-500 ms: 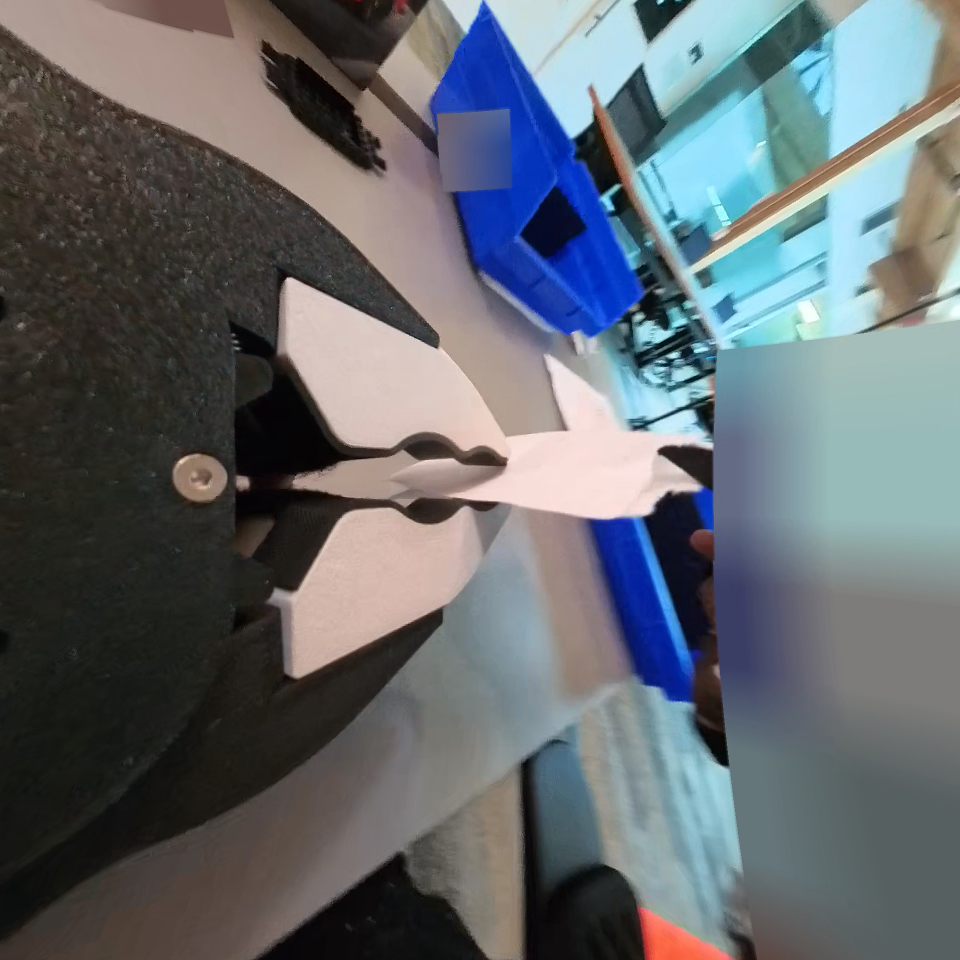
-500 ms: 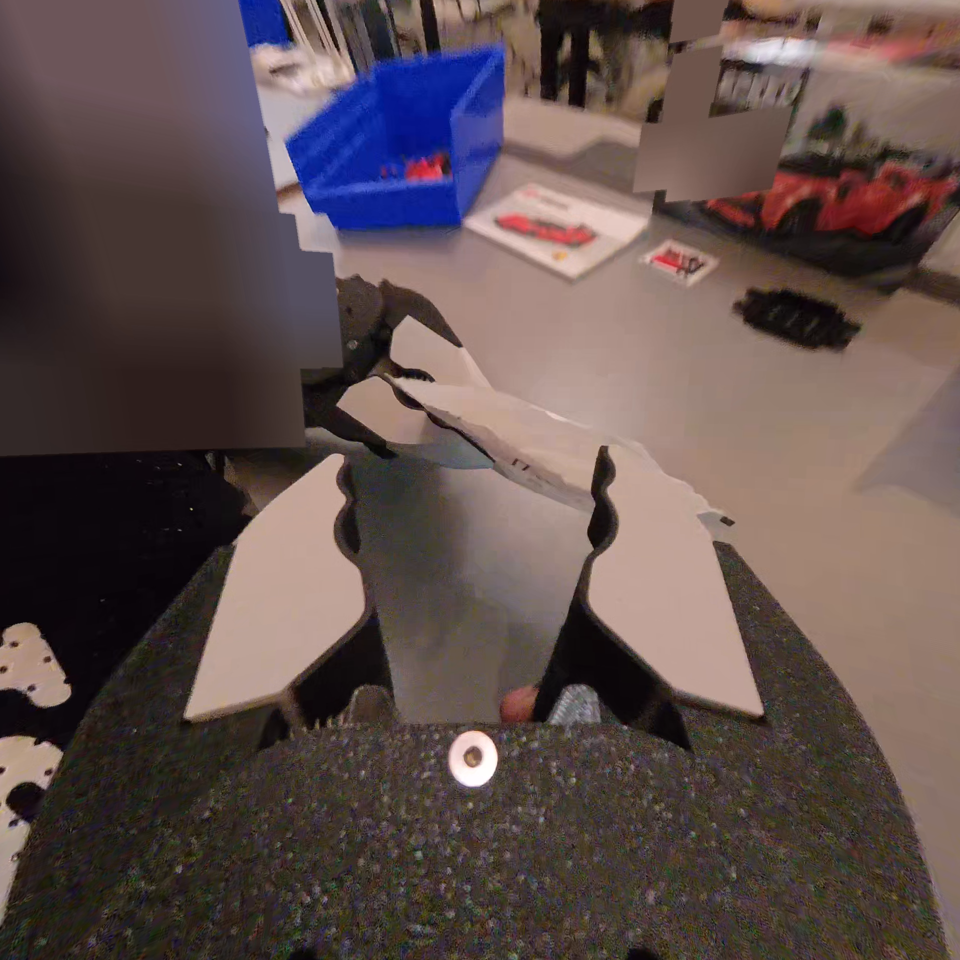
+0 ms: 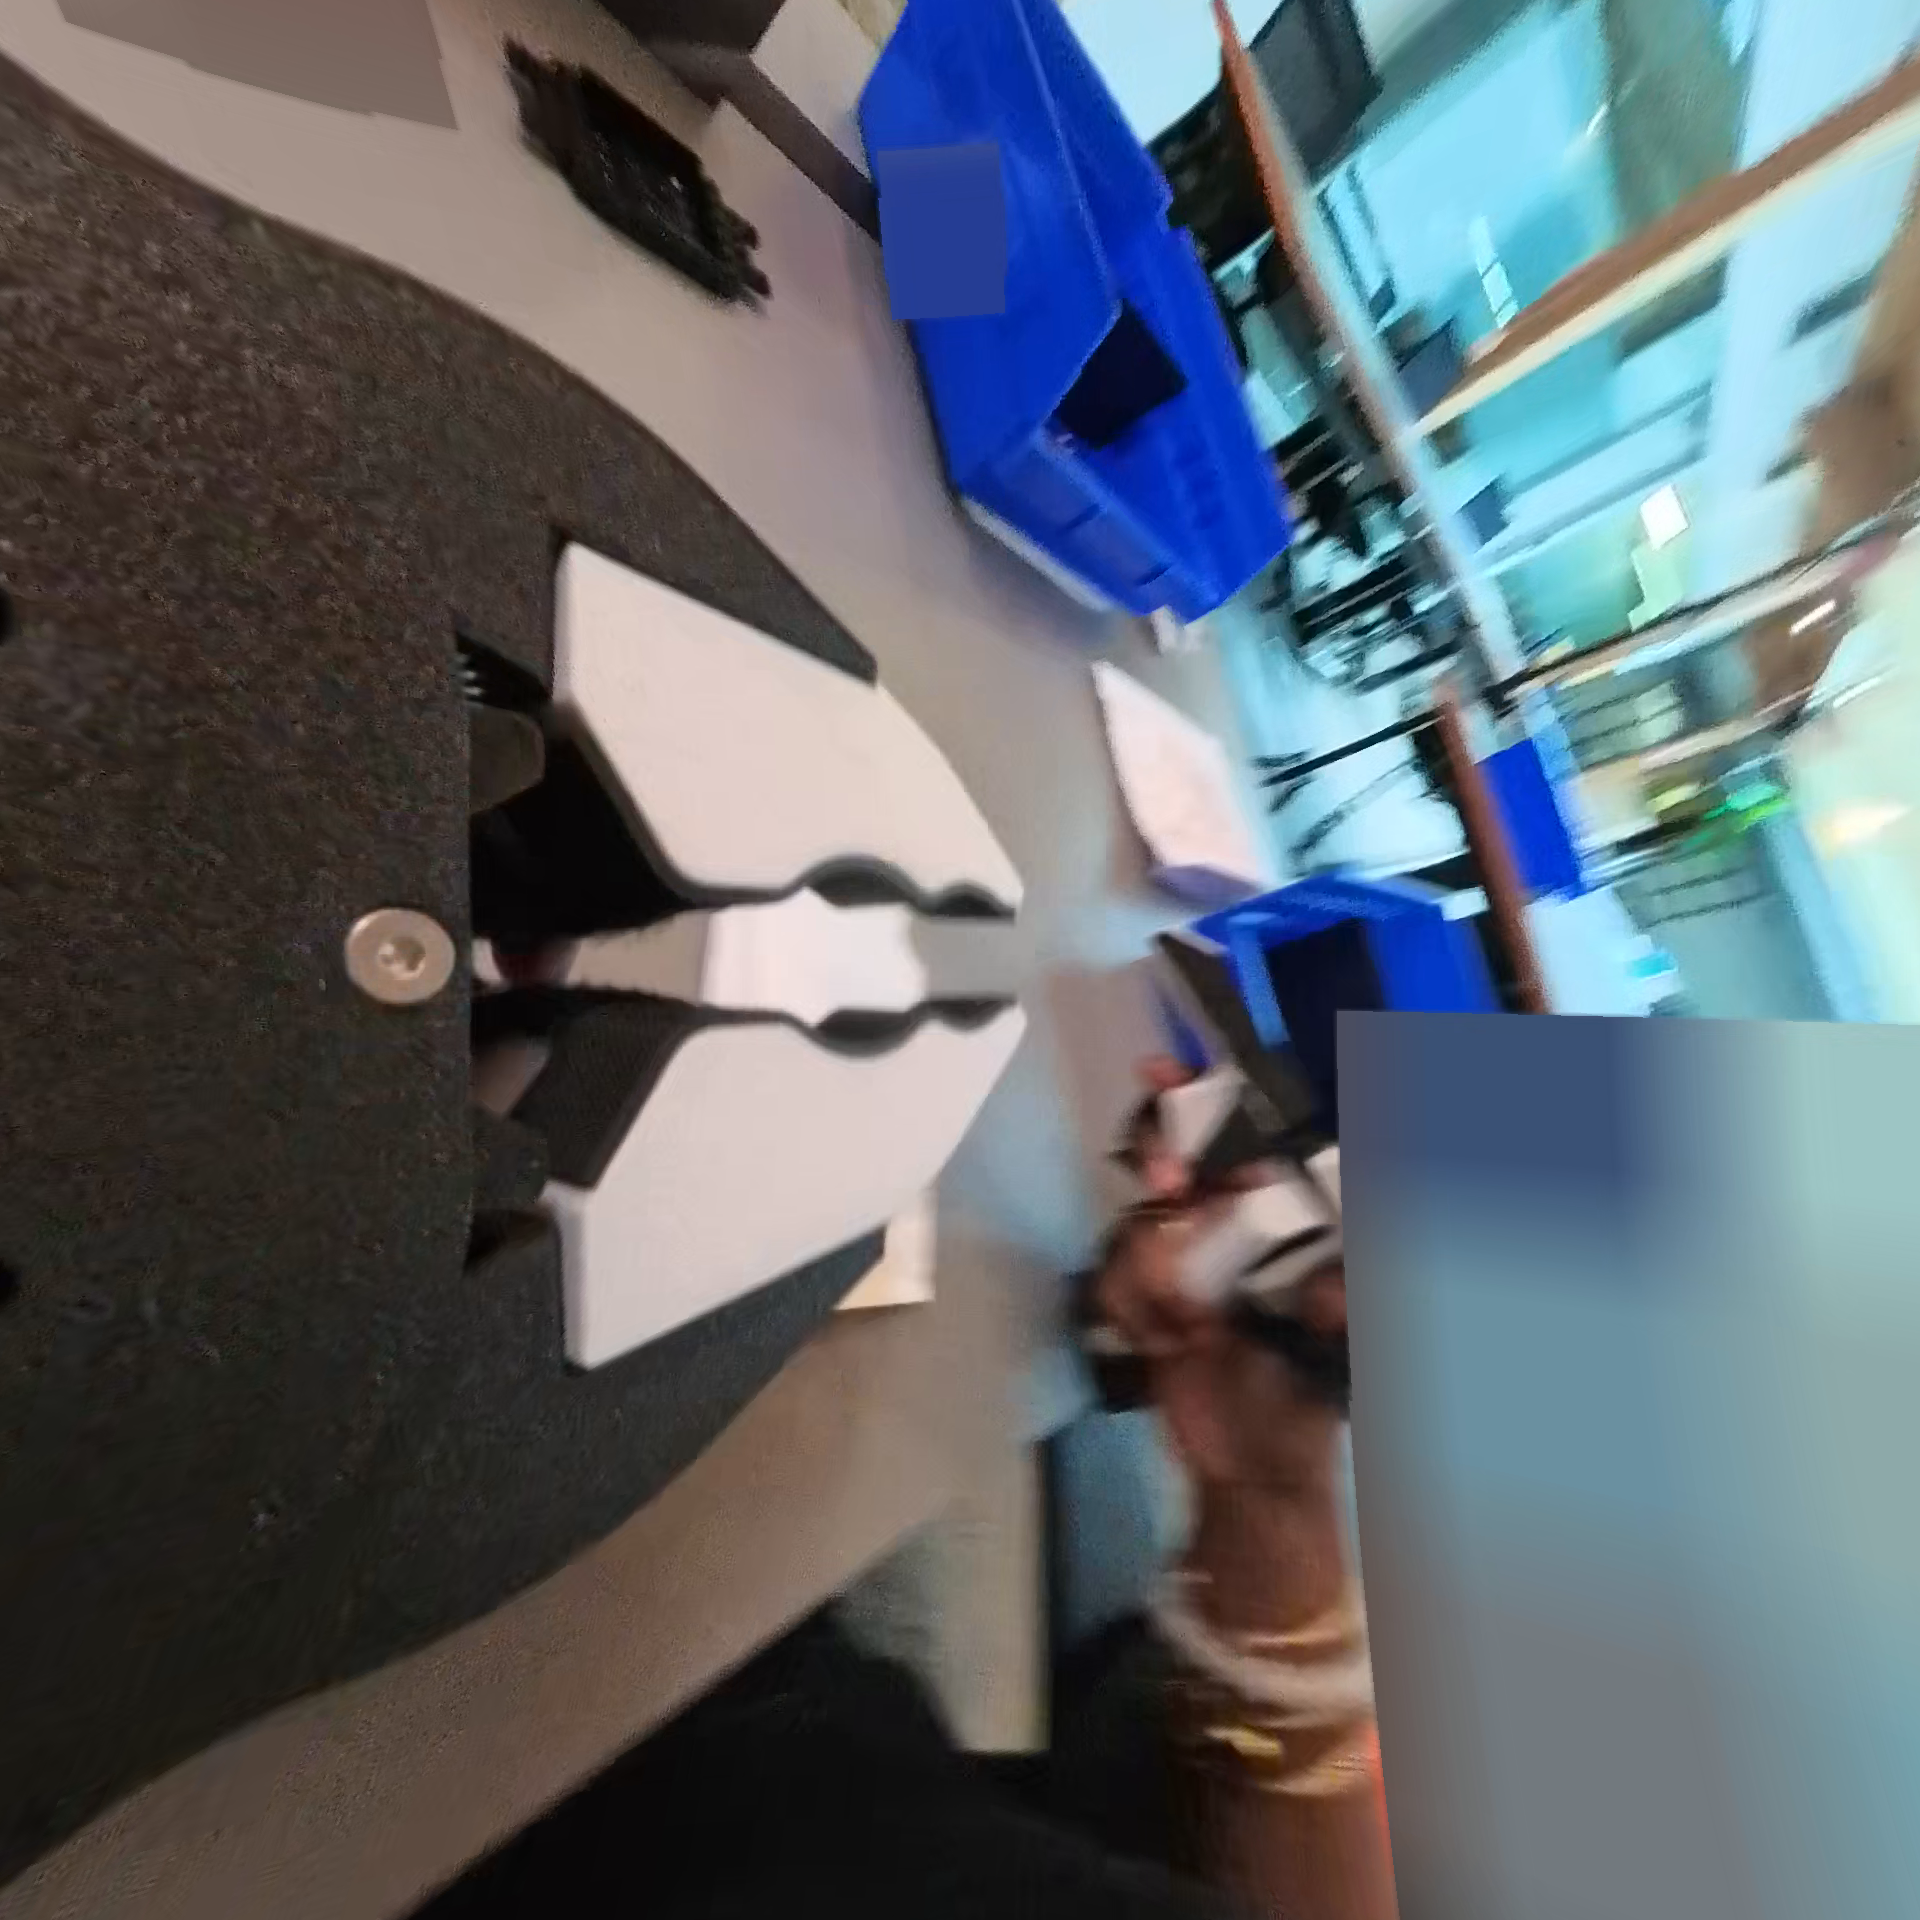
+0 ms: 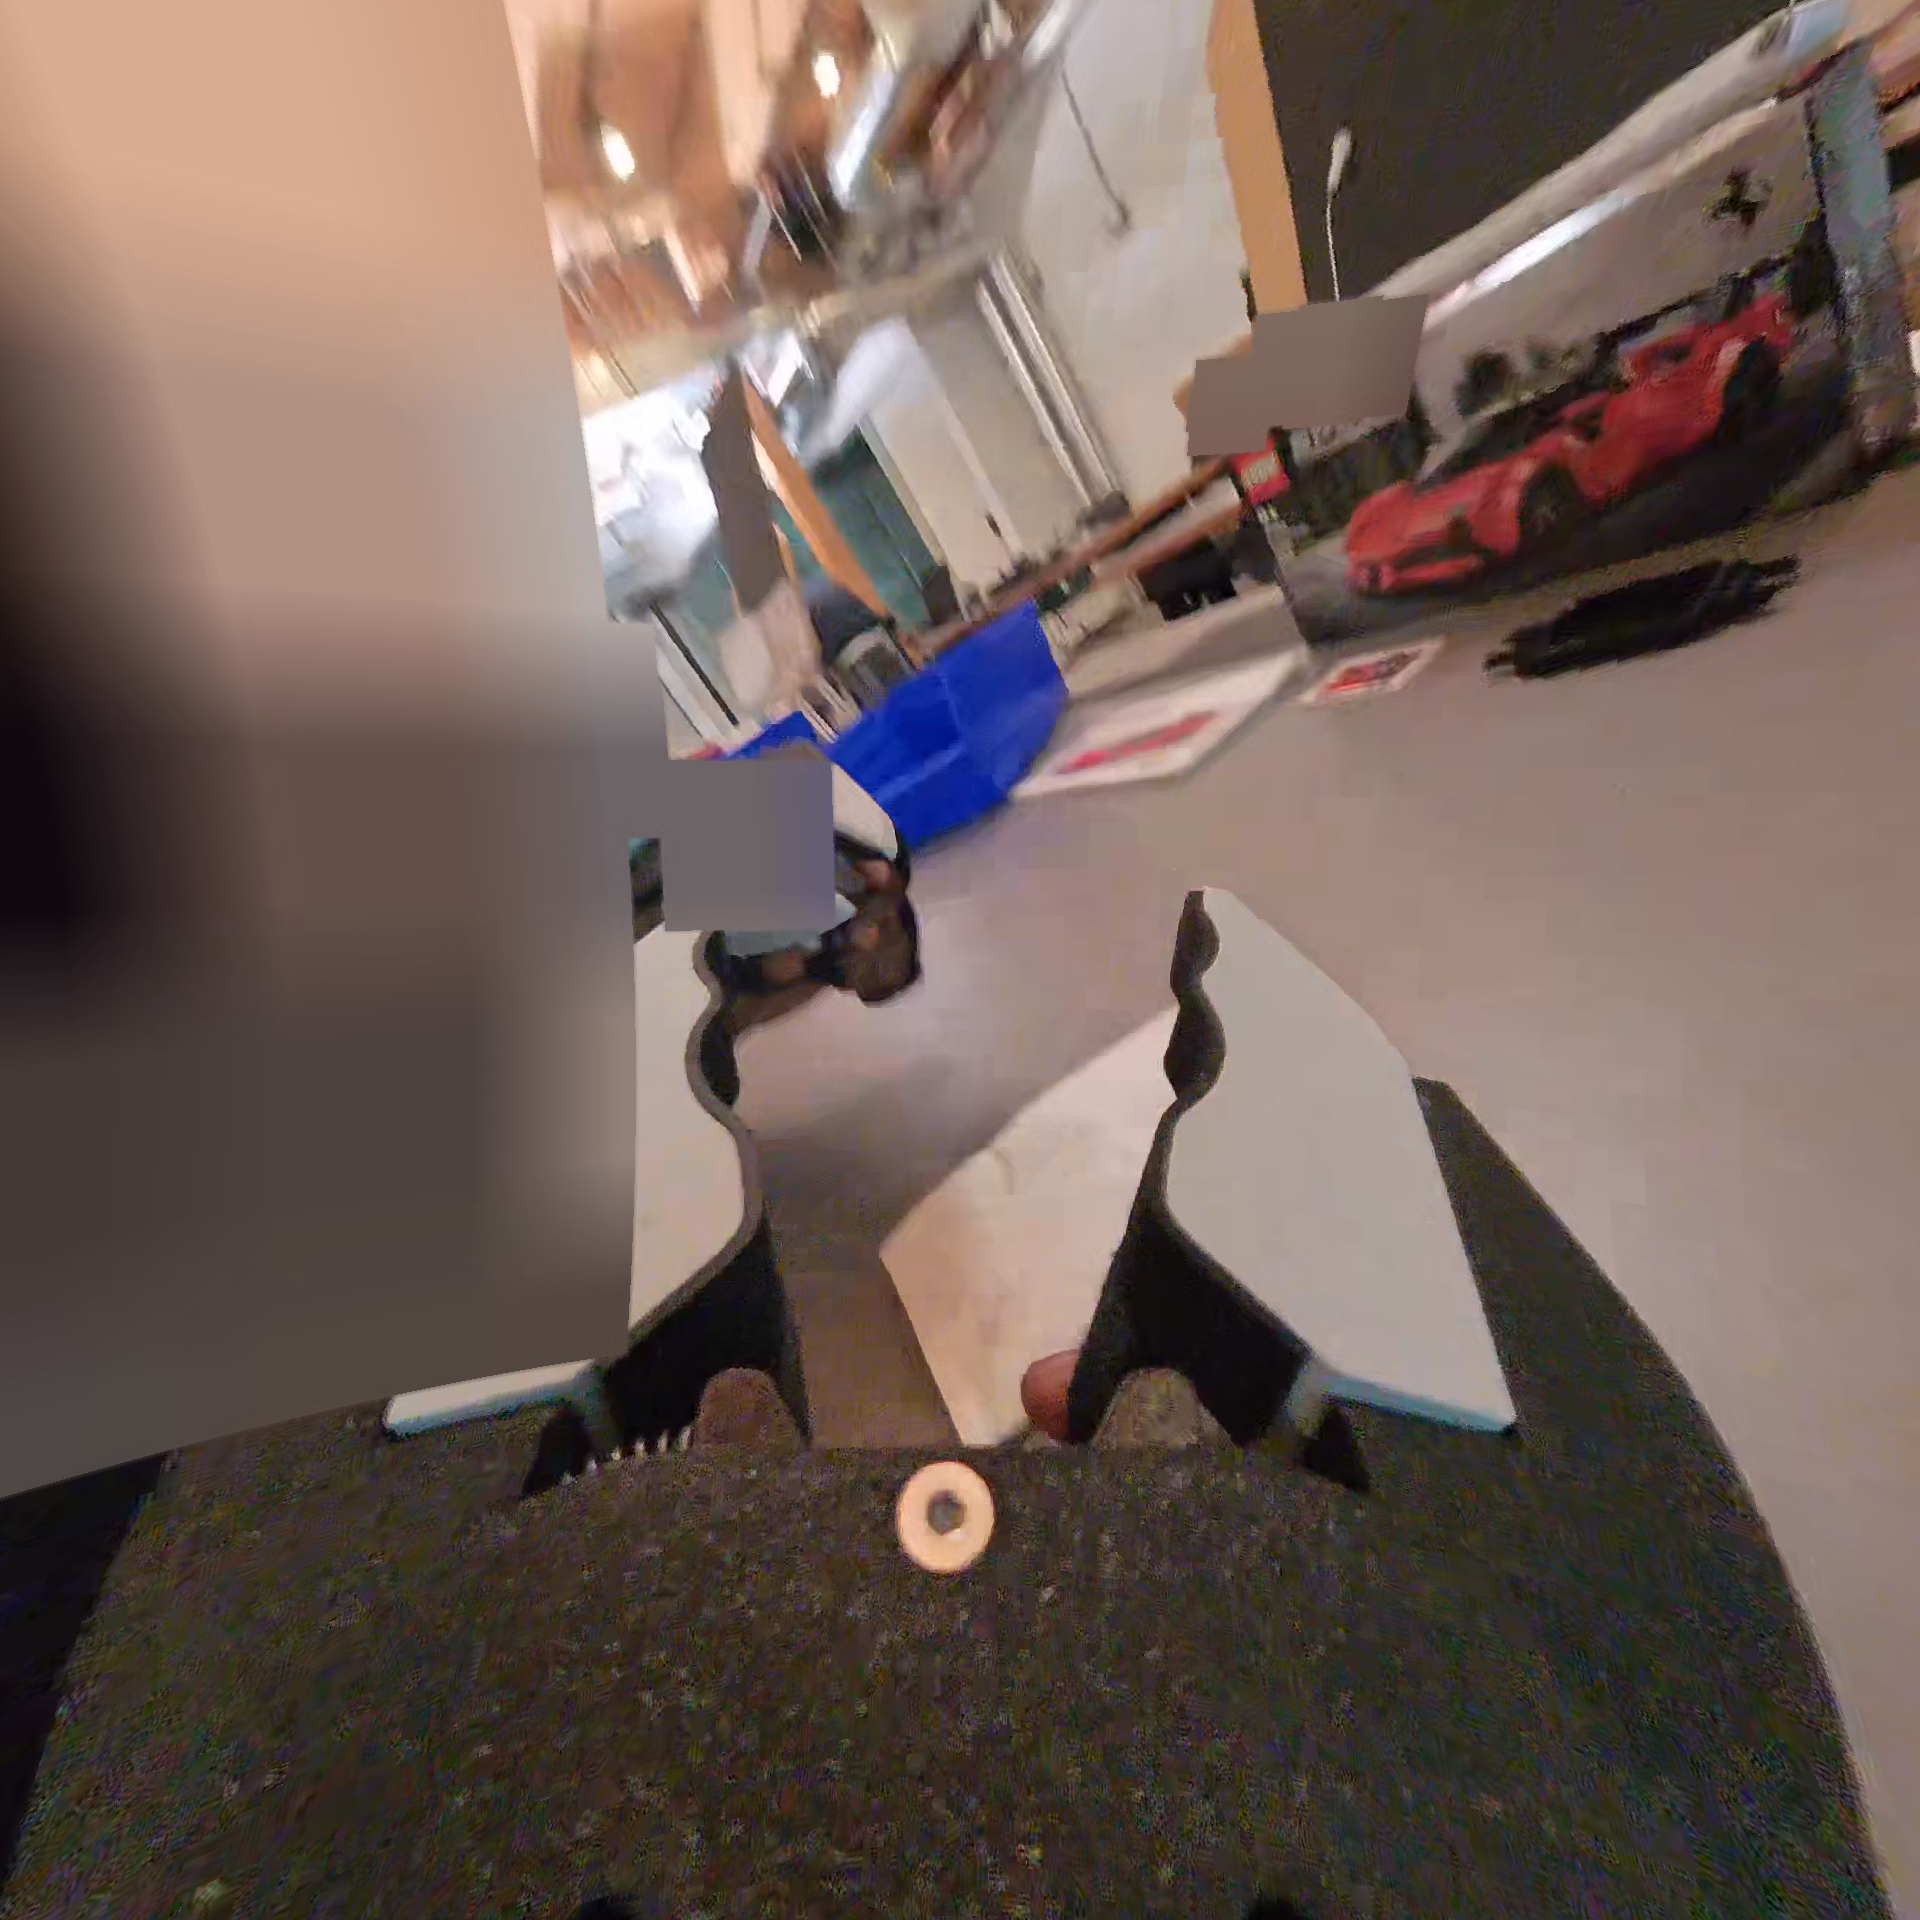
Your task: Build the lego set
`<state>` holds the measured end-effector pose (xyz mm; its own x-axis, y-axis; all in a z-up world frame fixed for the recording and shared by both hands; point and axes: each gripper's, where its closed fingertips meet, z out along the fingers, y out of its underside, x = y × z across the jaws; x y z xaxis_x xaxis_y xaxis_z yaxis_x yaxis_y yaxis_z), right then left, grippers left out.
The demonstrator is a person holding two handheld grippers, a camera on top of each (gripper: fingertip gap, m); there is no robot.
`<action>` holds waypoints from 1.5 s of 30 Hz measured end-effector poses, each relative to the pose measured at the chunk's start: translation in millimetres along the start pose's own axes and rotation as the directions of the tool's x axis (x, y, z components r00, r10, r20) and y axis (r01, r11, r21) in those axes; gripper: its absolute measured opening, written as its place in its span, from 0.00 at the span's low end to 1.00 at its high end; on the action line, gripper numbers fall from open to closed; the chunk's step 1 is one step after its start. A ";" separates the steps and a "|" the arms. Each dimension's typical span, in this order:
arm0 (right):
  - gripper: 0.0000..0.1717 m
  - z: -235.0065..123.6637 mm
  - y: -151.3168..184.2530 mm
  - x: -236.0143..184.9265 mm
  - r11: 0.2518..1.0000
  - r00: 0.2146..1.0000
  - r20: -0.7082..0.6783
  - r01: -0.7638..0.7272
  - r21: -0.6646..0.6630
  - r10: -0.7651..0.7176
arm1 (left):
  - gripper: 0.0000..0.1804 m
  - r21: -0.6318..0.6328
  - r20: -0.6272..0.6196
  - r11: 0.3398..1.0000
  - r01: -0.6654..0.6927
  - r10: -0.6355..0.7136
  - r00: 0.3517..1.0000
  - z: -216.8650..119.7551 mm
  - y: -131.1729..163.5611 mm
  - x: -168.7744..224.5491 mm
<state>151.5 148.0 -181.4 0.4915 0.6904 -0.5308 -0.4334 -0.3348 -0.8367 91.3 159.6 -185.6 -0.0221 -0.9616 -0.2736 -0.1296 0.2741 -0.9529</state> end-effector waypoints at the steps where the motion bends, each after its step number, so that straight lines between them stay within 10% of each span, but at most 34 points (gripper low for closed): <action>1: 0.46 -3.2 7.0 1.9 0.995 0.996 -0.045 0.071 -0.076 -0.075 | 0.16 -0.101 -0.019 0.993 -0.060 0.058 0.998 -3.7 12.6 4.9; 8: 0.25 -45.7 86.5 21.6 0.683 0.948 -0.158 0.079 -0.726 -0.278 | 0.26 -0.439 -0.186 0.831 -0.341 0.287 0.940 6.6 67.0 50.1; 15: 0.22 -20.6 112.6 17.8 0.706 0.969 -0.227 -0.090 -0.702 -0.102 | 0.15 -0.496 -0.266 0.815 -0.299 0.185 0.946 8.9 85.4 68.4; 22: 0.03 12.1 79.9 -1.3 0.707 0.926 -0.048 0.252 -0.661 -0.375 | 0.21 -0.456 -0.197 0.864 -0.212 0.134 0.971 12.0 82.2 60.4; 24: 0.02 9.8 70.8 -5.2 0.550 0.836 0.074 0.422 -0.720 -0.544 | 0.24 -0.406 -0.153 0.903 -0.140 0.083 0.985 6.1 69.2 47.4; 27: 0.02 -6.7 57.1 -2.1 0.124 0.603 0.331 0.588 -0.799 -0.725 | 0.25 -0.310 -0.010 0.948 -0.070 0.071 0.997 -12.4 39.4 2.6; 30: 0.02 -20.7 49.4 1.7 -0.274 0.392 0.583 0.608 -0.745 -0.712 | 0.19 -0.298 0.017 0.938 -0.177 0.191 0.981 -25.6 17.5 -22.5; 32: 0.02 -22.0 50.5 -2.1 -0.394 0.321 0.681 0.625 -0.674 -0.658 | 0.11 -0.327 -0.066 0.915 -0.235 0.226 0.972 -21.6 18.6 -15.2; 39: 0.02 -22.7 54.1 -10.1 -0.474 0.249 0.781 0.677 -0.563 -0.573 | 0.00 -0.360 -0.208 0.865 -0.350 0.291 0.934 -7.6 43.6 10.8; 45: 0.03 0.4 28.2 -22.7 -0.362 0.128 0.676 0.764 -0.533 -0.725 | 0.00 -0.279 -0.106 0.923 -0.263 0.243 0.964 -1.3 34.7 11.5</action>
<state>127.8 123.2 -192.8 -0.1338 0.7647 0.6303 0.9355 0.3074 -0.1743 85.2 158.0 -221.7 -0.1578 -0.8622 -0.4814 -0.3907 0.5023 -0.7714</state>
